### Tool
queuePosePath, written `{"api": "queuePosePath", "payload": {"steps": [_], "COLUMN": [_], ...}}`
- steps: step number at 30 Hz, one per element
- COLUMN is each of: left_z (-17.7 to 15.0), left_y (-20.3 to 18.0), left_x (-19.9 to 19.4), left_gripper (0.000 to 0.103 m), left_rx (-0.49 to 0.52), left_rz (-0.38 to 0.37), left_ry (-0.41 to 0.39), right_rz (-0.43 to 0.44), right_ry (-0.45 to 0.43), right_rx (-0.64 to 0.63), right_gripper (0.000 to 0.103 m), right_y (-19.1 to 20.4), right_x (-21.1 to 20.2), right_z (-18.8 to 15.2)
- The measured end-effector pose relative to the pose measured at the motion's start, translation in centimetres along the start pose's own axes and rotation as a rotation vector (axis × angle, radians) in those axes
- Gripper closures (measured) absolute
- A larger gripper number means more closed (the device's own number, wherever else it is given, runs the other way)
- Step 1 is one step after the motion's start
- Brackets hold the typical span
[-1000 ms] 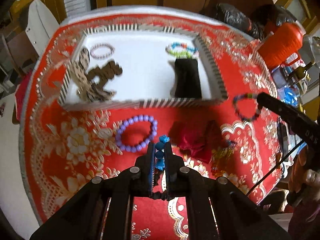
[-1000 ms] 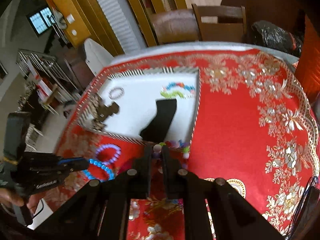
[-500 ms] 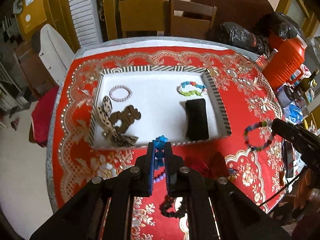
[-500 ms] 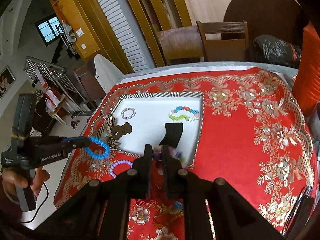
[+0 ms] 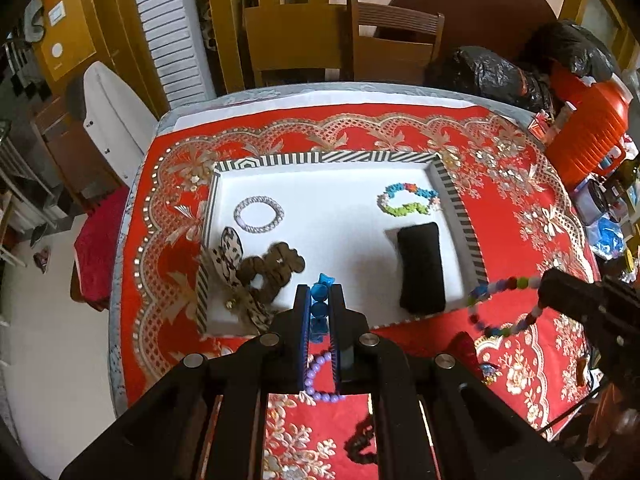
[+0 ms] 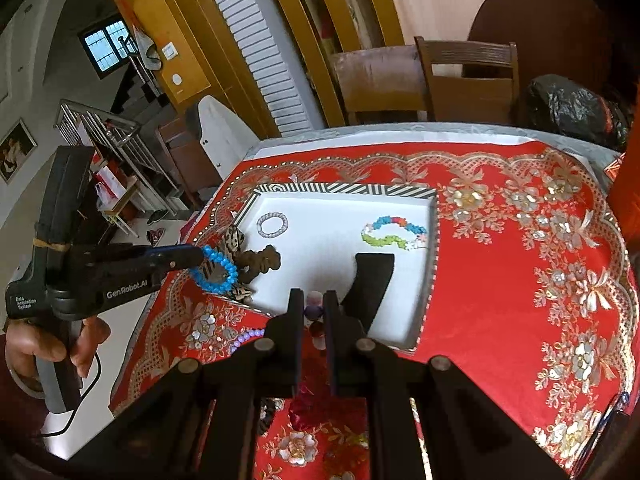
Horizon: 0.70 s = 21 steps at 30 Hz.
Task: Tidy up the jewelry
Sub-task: 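Carry the blue bracelet into the tray and open left tool while right releases its bracelet there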
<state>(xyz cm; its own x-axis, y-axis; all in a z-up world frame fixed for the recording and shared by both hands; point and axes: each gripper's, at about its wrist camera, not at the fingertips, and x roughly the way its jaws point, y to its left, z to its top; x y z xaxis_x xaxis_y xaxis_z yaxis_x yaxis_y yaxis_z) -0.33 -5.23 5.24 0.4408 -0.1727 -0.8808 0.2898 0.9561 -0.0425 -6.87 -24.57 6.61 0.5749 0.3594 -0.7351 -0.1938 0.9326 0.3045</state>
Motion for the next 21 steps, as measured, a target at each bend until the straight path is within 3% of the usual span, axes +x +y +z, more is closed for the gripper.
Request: {"api": "queuePosePath", "payload": {"steps": [9, 21], "left_z": [3.4, 9.3], "left_y": [2.0, 3.1], "left_x": [2.9, 8.8], "left_gripper": [0.103, 0.103], "left_rx": [-0.024, -0.051], "left_rz": [-0.01, -0.031], "left_ry": [0.031, 0.078], "right_rz": [0.013, 0.053], "right_ry": [0.037, 0.137], "right_rx": [0.0, 0.006], "right_gripper": [0.093, 0.093], "right_y": [0.3, 0.5], "right_x": [3.7, 12.6], "right_z": [2.0, 4.6]}}
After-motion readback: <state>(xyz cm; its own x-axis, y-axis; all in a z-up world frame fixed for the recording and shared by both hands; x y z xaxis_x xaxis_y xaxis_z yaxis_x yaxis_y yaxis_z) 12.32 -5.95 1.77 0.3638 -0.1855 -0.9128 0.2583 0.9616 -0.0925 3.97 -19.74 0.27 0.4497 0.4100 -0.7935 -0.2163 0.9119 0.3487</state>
